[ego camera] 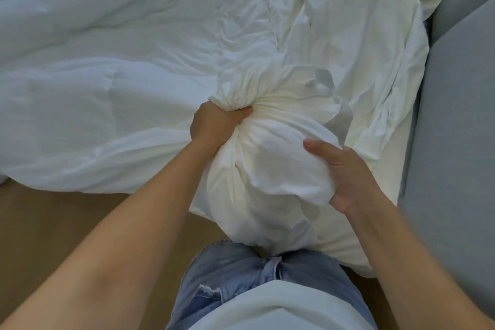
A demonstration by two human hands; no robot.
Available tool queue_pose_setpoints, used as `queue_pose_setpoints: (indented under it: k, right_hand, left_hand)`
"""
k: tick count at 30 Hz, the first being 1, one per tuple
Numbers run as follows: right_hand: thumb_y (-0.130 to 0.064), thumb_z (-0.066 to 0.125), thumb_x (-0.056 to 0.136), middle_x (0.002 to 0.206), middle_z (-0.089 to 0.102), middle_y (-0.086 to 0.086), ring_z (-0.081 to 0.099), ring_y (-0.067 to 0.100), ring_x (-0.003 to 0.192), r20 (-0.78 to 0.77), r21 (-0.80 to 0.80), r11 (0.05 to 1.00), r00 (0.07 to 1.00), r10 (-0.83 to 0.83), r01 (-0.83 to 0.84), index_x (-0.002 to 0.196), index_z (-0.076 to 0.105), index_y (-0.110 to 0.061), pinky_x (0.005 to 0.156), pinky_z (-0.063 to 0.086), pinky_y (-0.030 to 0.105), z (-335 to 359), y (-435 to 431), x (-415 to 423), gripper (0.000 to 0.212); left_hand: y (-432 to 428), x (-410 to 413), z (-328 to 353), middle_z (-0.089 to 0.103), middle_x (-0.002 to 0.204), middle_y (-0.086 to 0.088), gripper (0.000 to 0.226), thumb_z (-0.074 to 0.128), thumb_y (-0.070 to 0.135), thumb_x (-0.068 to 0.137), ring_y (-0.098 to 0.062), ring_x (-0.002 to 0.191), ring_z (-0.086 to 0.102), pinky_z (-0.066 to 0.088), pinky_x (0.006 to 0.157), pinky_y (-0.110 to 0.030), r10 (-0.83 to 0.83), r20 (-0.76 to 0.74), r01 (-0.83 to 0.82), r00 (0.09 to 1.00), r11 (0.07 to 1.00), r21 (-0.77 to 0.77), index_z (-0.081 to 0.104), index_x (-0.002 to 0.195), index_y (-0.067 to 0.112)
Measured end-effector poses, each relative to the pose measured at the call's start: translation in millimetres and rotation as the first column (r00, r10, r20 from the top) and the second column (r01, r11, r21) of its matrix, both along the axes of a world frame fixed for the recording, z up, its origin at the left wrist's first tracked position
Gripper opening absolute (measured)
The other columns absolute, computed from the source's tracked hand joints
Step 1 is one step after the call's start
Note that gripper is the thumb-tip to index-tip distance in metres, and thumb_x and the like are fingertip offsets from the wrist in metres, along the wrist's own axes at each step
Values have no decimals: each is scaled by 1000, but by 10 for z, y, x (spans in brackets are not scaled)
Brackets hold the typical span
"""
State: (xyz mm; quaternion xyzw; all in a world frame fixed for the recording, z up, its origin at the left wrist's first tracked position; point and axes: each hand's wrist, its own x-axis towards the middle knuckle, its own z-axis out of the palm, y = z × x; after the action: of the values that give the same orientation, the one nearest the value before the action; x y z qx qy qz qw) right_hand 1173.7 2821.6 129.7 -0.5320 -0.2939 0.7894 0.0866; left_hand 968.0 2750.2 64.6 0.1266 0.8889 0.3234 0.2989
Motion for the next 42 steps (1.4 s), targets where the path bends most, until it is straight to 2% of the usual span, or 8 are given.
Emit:
queue_pose_setpoints:
  k: [5, 11, 14, 18, 27, 33, 38, 42]
  right_hand:
    - [-11, 73, 53, 88, 73, 11, 72, 28, 78, -228, 41, 986, 962, -148, 161, 95, 70, -9, 58, 57, 38, 380, 248, 511, 42]
    - [-22, 74, 53, 110, 70, 10, 69, 31, 97, -281, 206, 849, 861, -425, 486, 110, 68, -17, 68, 57, 45, 737, 543, 1744, 58]
    - [-13, 69, 69, 111, 70, 9, 67, 29, 102, -87, 233, 826, 857, -508, 514, 112, 63, -16, 86, 53, 48, 365, 657, 1892, 43]
    - [-5, 72, 76, 93, 74, 3, 71, 19, 81, 193, 312, 891, 897, -398, 329, 94, 67, -19, 75, 58, 40, -261, 679, 1781, 23]
    - [-4, 58, 79, 114, 65, 20, 65, 33, 99, 19, -42, 807, 809, -588, 588, 120, 60, 1, 87, 53, 46, -752, 709, 1551, 42]
    - [-1, 67, 79, 110, 68, 13, 68, 24, 97, 121, 184, 863, 861, -495, 470, 116, 62, -3, 77, 57, 34, -892, 864, 1543, 38]
    - [-13, 72, 78, 116, 66, 12, 68, 20, 96, 137, 210, 845, 841, -524, 492, 122, 59, -5, 72, 56, 30, -1058, 909, 1655, 46]
    - [-57, 57, 78, 129, 60, 12, 59, 29, 116, -164, -153, 700, 681, -714, 697, 130, 55, -14, 96, 48, 44, -1101, 643, 1662, 67]
  left_hand:
    - [455, 656, 264, 69, 83, 5, 50, 79, 57, 61, -16, 84, 66, 53, 71, -30, 95, 12, -96, 995, 975, 201, 67, 86, 15]
    - [1191, 1875, 431, 70, 89, 20, 51, 79, 58, 50, 1, 84, 66, 54, 75, -20, -174, 333, 15, 927, 903, 429, 64, 91, 33]
    - [1357, 2091, 127, 67, 103, 6, 51, 84, 38, 64, -12, 91, 65, 54, 85, -32, -233, 458, 84, 858, 943, 321, 63, 107, 20]
    - [1166, 1837, -367, 68, 104, 1, 41, 85, 25, 66, -10, 82, 65, 54, 65, -25, -171, 561, 99, 810, 983, 157, 62, 100, 20]
    - [487, 598, -625, 62, 120, -13, 78, 83, 39, 66, -24, 96, 61, 48, 81, -33, 213, 350, -178, 912, 975, -129, 52, 126, 0]
    - [369, 705, -682, 64, 112, -8, 61, 75, 35, 77, -21, 89, 61, 46, 78, -31, 183, 390, -142, 902, 981, -133, 55, 124, 2]
    - [308, 939, -661, 70, 112, -7, 50, 72, 40, 71, -24, 101, 68, 53, 84, -38, 53, 760, -149, 648, 987, 58, 66, 113, 14]
    - [-27, 946, -770, 71, 110, -4, 43, 55, 48, 83, -23, 104, 64, 45, 93, -40, 181, 835, -352, 519, 936, 16, 64, 112, 17]
